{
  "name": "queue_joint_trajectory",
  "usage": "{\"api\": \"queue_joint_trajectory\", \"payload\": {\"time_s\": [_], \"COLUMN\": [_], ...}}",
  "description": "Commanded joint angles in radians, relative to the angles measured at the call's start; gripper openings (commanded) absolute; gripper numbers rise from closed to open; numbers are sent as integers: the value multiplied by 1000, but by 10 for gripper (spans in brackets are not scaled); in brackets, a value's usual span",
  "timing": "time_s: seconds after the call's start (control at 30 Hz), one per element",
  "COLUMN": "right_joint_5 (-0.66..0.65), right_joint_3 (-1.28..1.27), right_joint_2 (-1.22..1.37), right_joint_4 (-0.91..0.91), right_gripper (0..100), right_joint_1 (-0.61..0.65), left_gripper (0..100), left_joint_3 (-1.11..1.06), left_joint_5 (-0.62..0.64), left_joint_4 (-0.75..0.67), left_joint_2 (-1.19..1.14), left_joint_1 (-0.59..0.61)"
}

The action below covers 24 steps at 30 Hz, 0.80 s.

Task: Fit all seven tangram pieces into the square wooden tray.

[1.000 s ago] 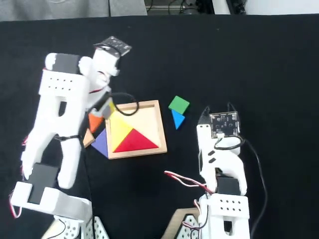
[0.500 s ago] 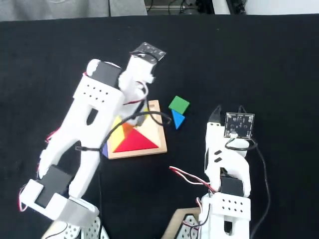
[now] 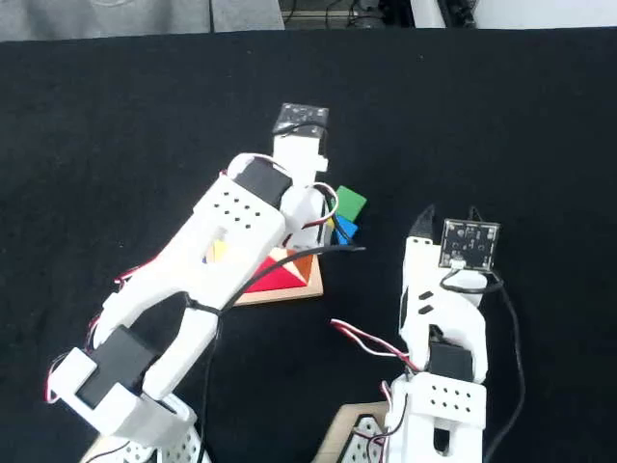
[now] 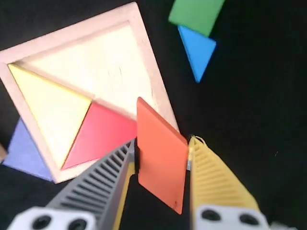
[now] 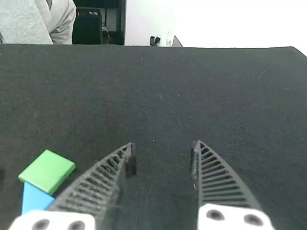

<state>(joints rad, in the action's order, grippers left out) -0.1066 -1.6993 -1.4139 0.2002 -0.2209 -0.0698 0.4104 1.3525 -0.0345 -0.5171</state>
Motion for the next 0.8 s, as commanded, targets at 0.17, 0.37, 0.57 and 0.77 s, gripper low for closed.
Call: {"api": "queue_joint_trajectory", "payload": {"time_s": [0.17,0.37,0.57,0.77], "right_joint_5": [12,12,12,12], "right_joint_3": [24,25,25,27], "right_joint_2": [-2,-2,-4,-4], "right_joint_4": [-28,-28,-28,-28], "right_gripper": [198,198,198,198], "right_joint_1": [-6,-5,-5,-3], "left_gripper": [170,173,170,174], "left_joint_3": [-105,-209,-298,-366], "left_joint_5": [196,313,393,394], "left_joint_4": [-172,-262,-377,-462], "left_joint_2": [34,34,34,34], "left_joint_1": [2,36,65,56]}}
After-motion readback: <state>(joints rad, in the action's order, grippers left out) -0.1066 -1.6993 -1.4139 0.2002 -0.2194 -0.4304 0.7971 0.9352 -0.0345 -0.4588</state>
